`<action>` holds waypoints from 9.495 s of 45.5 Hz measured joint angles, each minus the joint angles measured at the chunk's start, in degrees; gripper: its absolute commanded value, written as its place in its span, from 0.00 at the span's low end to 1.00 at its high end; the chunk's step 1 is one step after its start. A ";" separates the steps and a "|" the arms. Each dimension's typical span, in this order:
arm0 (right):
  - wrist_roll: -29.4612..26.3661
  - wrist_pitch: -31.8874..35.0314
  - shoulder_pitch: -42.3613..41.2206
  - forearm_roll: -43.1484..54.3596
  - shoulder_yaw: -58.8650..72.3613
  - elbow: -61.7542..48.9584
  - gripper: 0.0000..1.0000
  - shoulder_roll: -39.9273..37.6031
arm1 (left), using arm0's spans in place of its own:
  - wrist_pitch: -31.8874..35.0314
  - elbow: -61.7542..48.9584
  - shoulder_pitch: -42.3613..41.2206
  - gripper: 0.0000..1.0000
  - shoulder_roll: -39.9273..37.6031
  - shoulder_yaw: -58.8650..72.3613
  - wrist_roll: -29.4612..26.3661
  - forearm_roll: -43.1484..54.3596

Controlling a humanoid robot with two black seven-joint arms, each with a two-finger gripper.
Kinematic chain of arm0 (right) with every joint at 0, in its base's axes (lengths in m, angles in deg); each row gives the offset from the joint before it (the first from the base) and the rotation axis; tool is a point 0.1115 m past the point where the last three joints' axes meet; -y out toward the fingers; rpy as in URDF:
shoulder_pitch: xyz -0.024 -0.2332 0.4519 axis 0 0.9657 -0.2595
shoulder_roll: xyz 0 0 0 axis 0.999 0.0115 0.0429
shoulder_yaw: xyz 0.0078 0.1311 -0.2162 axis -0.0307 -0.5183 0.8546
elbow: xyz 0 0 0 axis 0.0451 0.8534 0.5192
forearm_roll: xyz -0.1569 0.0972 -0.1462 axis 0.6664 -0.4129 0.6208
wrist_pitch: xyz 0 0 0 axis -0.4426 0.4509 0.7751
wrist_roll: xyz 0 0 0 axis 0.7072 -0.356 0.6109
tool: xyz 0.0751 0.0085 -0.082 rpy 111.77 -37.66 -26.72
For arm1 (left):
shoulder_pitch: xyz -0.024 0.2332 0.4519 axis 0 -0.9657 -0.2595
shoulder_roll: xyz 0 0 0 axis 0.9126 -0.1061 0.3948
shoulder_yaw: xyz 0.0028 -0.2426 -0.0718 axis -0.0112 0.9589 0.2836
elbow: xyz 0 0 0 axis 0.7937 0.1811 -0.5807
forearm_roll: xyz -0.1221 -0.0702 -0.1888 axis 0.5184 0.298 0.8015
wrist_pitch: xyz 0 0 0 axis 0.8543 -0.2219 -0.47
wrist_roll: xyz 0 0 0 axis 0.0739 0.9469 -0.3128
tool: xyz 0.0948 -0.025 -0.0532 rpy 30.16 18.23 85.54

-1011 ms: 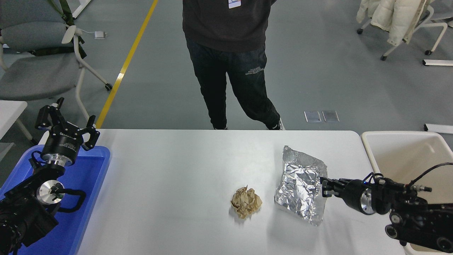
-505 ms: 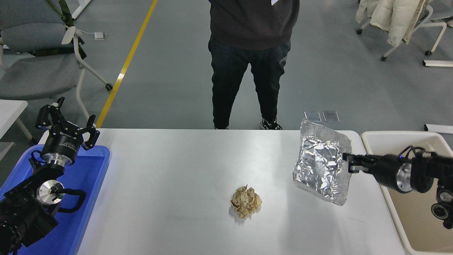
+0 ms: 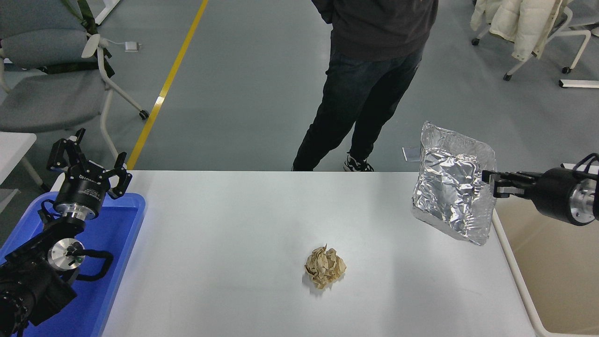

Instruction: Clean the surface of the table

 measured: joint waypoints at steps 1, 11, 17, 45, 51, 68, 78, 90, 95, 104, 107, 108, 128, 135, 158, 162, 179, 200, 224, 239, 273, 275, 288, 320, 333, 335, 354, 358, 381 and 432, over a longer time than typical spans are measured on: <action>0.01 0.19 -0.14 0.06 -0.07 0.02 0.00 -0.18 | 0.00 0.00 0.00 1.00 0.00 0.00 0.00 0.00; 1.26 0.84 0.13 0.59 0.10 -2.31 0.00 -2.37 | 0.00 -0.01 0.01 1.00 0.00 0.00 0.00 0.00; 2.62 0.43 2.01 0.28 0.13 -4.98 0.00 -4.34 | -0.04 0.00 0.01 1.00 0.00 0.00 0.00 0.00; 5.33 -9.18 19.15 -18.03 -0.38 -30.59 0.00 -1.29 | 0.07 0.03 -0.03 1.00 0.01 0.00 0.00 0.00; 5.39 -10.76 22.64 -25.52 -0.52 -37.07 0.00 2.65 | 0.08 0.01 -0.02 1.00 0.01 0.00 0.00 0.00; 5.61 -12.16 31.50 -39.42 -2.74 -60.44 0.00 19.61 | 0.08 0.03 -0.02 1.00 0.01 0.00 0.01 -0.01; 5.66 -11.81 34.93 -42.63 -4.95 -75.25 0.00 29.96 | 0.08 0.03 -0.02 1.00 0.00 0.00 0.00 -0.01; 5.46 -11.96 36.76 -46.96 -5.84 -86.33 0.00 39.24 | 0.09 0.01 -0.02 1.00 0.00 0.00 0.00 0.00; 5.33 -12.27 37.05 -48.08 -6.16 -89.33 0.00 42.38 | 0.09 0.00 -0.02 1.00 0.00 0.00 0.00 0.00; 5.08 -13.14 37.31 -49.74 -6.62 -92.07 0.00 46.13 | 0.09 0.00 -0.02 1.00 0.00 0.00 0.00 0.00; 4.99 -13.47 37.35 -50.04 -6.72 -92.64 0.00 46.74 | 0.09 0.01 -0.02 1.00 0.00 0.00 0.00 0.00; 4.95 -13.54 37.34 -50.12 -6.74 -92.76 0.00 46.90 | 0.09 0.00 -0.01 1.00 0.00 0.00 0.00 0.00; 4.24 -14.59 37.05 -50.98 -6.75 -93.83 0.41 48.36 | 0.09 0.01 -0.01 1.00 0.00 0.00 0.00 0.00; 4.23 -14.78 36.82 -51.07 -6.36 -93.94 1.00 48.39 | 0.09 0.00 -0.01 1.00 0.00 0.00 0.00 0.00; 4.42 -14.40 35.75 -51.19 -6.53 -93.99 1.00 47.69 | 0.09 -0.01 -0.01 1.00 0.00 0.00 0.00 0.00; 4.44 -14.31 35.47 -51.29 -7.67 -93.74 1.00 47.25 | 0.09 -0.01 -0.01 1.00 0.00 0.00 0.00 0.00; 5.69 -13.92 36.00 -51.32 -32.19 -80.30 1.00 40.89 | 0.09 0.02 0.00 1.00 0.01 0.00 0.00 0.00; 11.68 -0.82 50.41 -51.41 -68.51 -48.63 1.00 39.22 | 0.09 0.02 -0.02 1.00 0.01 0.00 0.00 0.02; 25.06 4.41 53.01 -43.00 -79.46 -43.64 1.00 54.66 | 0.11 0.02 -0.02 1.00 0.00 0.00 0.00 0.00; 27.90 4.03 51.44 -41.06 -79.70 -44.80 1.00 58.23 | 0.11 0.02 -0.02 1.00 0.01 0.00 0.00 0.01; 0.81 -16.31 46.98 -39.32 -60.46 -23.65 1.00 45.94 | 0.03 -0.01 0.00 1.00 0.00 0.00 0.00 0.01; -2.14 -16.65 46.61 -38.83 -59.36 -21.59 1.00 44.68 | 0.02 -0.01 0.00 1.00 0.00 0.00 0.00 0.00; -17.47 -11.11 38.56 -31.11 -47.66 -11.21 1.00 37.50 | 0.01 0.00 0.01 1.00 0.00 0.00 0.00 0.00; -38.93 4.79 13.57 -32.66 -19.30 -8.08 1.00 47.98 | -0.08 0.00 0.07 1.00 0.00 0.00 0.00 0.00; -40.29 6.10 9.74 -24.55 -11.37 -17.41 1.00 59.40 | -0.10 -0.02 0.08 1.00 -0.01 0.00 0.00 -0.01; -40.15 6.21 9.52 -23.34 -10.56 -19.18 1.00 61.05 | -0.12 -0.01 0.08 1.00 -0.01 0.00 0.00 -0.01; -39.16 6.43 11.41 -17.10 -7.69 -31.89 1.00 68.45 | -0.17 0.00 0.08 1.00 0.00 0.00 0.00 0.00; -38.57 6.41 12.29 -15.23 -7.57 -34.03 1.00 68.85 | -0.17 0.00 0.08 1.00 0.00 0.00 0.00 0.00; -37.17 6.27 17.03 -11.94 -8.50 -39.58 1.00 69.61 | -0.17 0.01 0.02 1.00 0.00 0.00 0.00 0.00; -36.12 8.91 15.97 -16.19 -13.87 -40.74 1.00 69.67 | -0.17 -0.01 0.08 1.00 0.00 -0.03 0.00 0.00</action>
